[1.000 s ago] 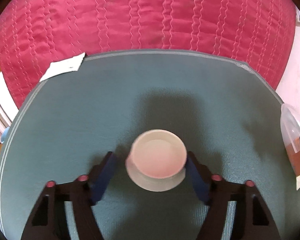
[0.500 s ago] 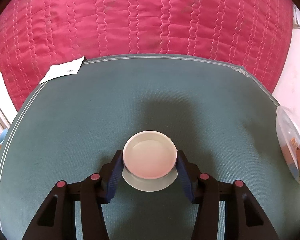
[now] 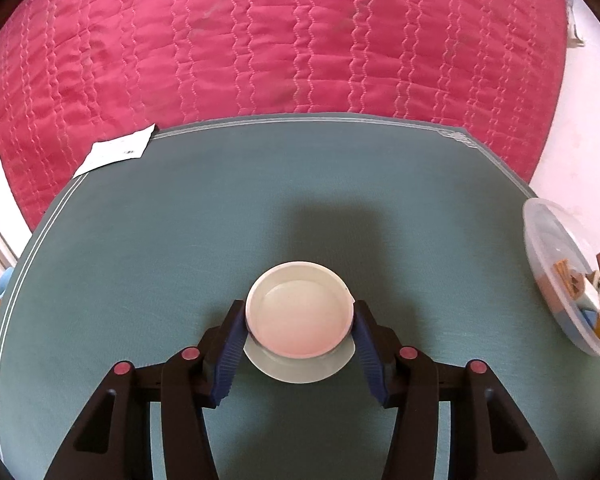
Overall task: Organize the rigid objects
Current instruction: 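Carry the saucer over the bowl with the left gripper while the right gripper carries the cup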
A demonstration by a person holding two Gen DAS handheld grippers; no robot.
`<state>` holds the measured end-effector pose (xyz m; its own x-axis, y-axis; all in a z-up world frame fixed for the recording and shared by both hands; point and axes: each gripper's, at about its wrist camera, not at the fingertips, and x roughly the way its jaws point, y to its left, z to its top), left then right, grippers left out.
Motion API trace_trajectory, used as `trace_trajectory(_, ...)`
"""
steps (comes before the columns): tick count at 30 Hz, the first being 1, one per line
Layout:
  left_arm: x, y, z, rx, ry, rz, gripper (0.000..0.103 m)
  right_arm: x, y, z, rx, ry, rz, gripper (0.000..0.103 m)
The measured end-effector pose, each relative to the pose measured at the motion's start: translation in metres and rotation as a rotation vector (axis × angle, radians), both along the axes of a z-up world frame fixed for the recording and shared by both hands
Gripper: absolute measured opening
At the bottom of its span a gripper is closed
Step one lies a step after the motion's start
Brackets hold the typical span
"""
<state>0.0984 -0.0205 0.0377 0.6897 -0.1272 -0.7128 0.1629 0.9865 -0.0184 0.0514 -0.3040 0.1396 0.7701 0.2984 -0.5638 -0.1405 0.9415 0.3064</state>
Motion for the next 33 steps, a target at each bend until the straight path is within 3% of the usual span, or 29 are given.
trace_trajectory(8, -0.01, -0.027, 0.01, -0.011, -0.015, -0.044, 0.055, -0.005, -0.059, -0.008, 0.018, 0.036, -0.138, 0.029)
trace_trajectory(19, -0.022, -0.065, 0.022, -0.006, -0.04, -0.117, 0.055, 0.002, -0.096, -0.024, 0.132, 0.097, -0.165, 0.03)
trace_trajectory(21, -0.023, -0.07, 0.024, -0.008, -0.043, -0.127, 0.055, 0.002, -0.103, -0.024, 0.165, 0.095, -0.172, 0.035)
trace_trajectory(23, -0.024, -0.075, 0.026, -0.013, -0.043, -0.137, 0.055, -0.001, -0.11, -0.023, 0.203, 0.08, -0.195, 0.062)
trace_trajectory(24, -0.025, -0.076, 0.027, -0.015, -0.043, -0.142, 0.055, -0.003, -0.113, -0.023, 0.221, 0.071, -0.208, 0.067)
trace_trajectory(33, -0.028, -0.108, 0.032, -0.023, -0.039, -0.208, 0.055, -0.016, -0.136, -0.02, 0.193, 0.045, -0.396, 0.069)
